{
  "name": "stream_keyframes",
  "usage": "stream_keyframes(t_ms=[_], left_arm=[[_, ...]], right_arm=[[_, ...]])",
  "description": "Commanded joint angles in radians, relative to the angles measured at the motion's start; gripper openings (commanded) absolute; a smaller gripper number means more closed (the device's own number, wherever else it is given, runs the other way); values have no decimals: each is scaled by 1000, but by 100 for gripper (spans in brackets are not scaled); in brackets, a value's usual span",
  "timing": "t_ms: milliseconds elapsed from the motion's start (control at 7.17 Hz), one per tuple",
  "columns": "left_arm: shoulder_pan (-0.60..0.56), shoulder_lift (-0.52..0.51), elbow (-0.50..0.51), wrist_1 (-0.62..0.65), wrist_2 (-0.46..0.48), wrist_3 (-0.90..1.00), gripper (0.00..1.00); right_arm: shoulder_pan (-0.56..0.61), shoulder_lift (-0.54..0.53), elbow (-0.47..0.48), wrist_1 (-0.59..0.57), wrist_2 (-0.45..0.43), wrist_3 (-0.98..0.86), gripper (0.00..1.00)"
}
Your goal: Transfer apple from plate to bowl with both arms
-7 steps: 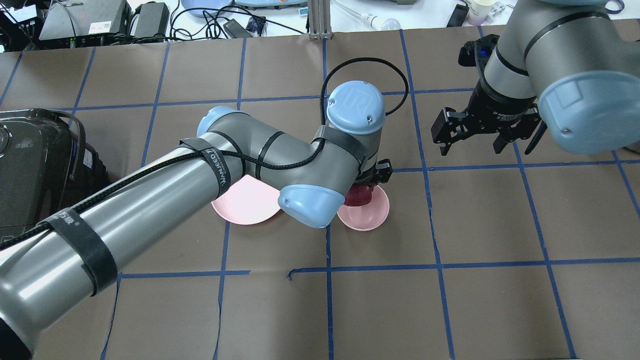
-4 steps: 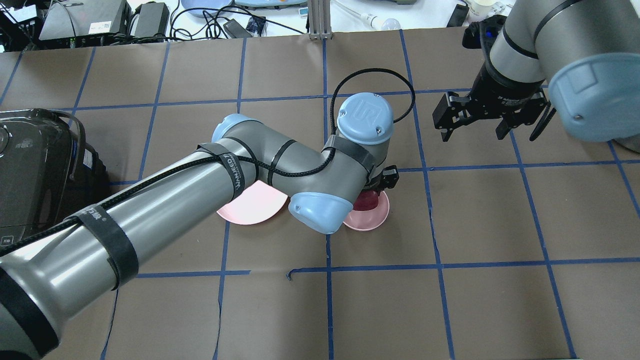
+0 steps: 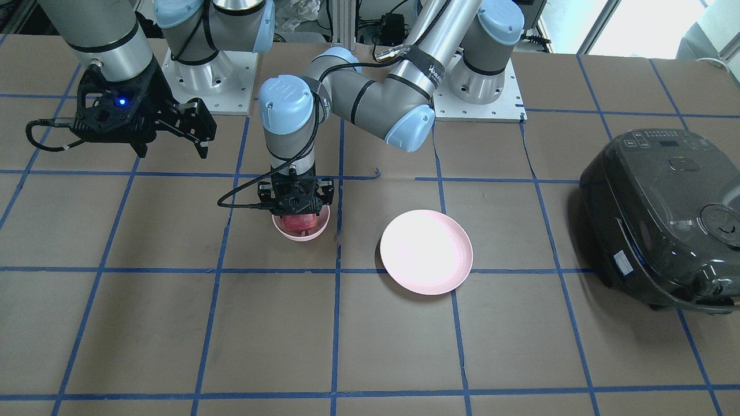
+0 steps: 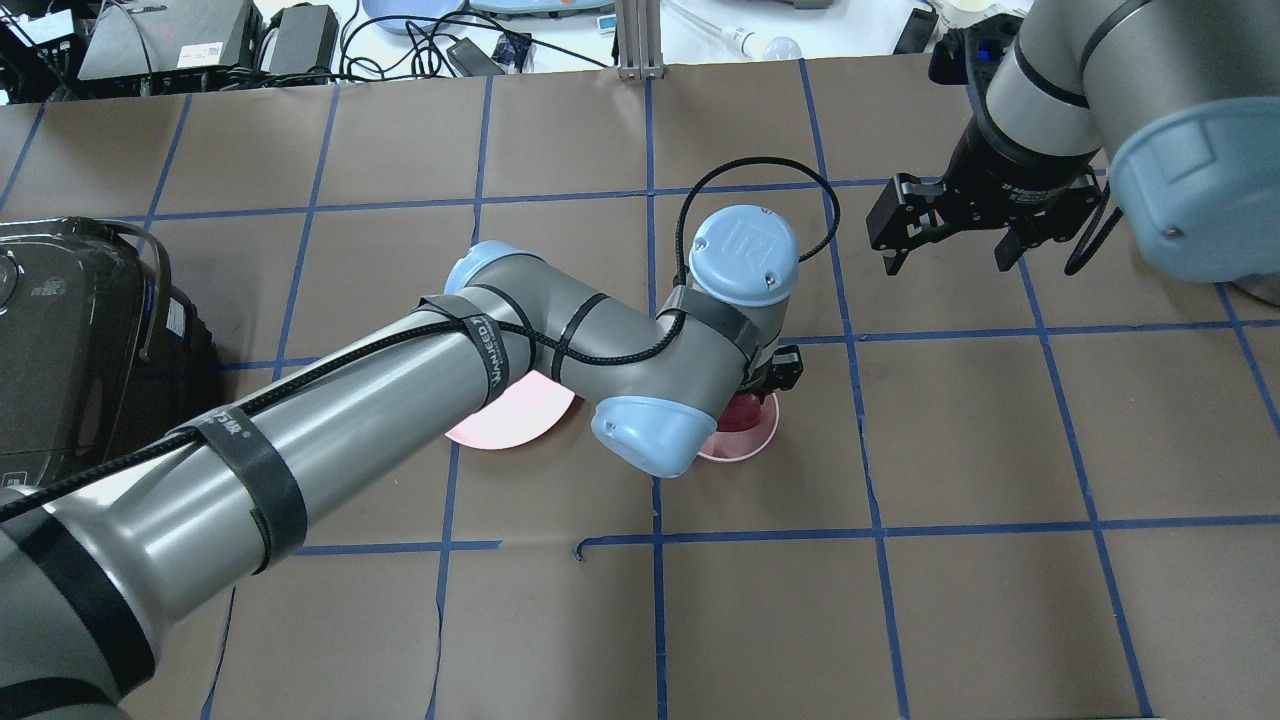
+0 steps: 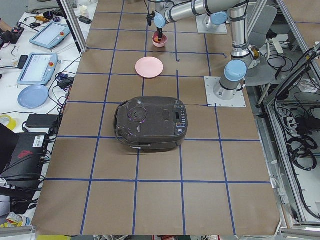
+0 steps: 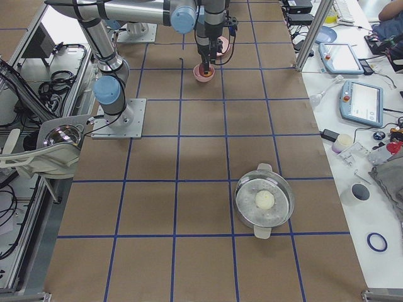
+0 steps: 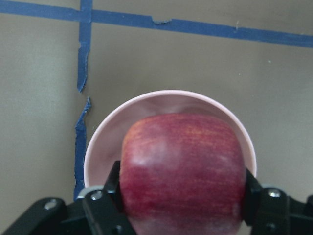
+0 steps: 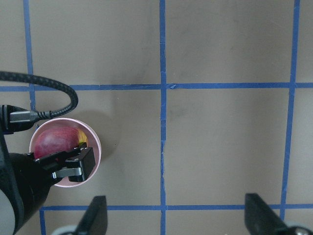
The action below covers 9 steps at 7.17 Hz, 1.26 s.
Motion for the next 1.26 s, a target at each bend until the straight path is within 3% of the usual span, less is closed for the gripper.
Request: stream_keyframes(t_ms=[0, 419, 698, 1116], left_arm=[[0, -2, -2, -3, 0, 2, 94], [7, 55, -18, -8, 11, 81, 100], [116, 138, -18, -40, 28, 190, 100], [329, 291, -5, -237, -14, 429, 100]], right_arm=[[0, -1, 0, 0, -4, 1, 100], [-1, -1, 0, -1, 1, 1, 100], [-1, -1, 0, -1, -8, 1, 100], [-1, -1, 0, -3, -10, -1, 100]])
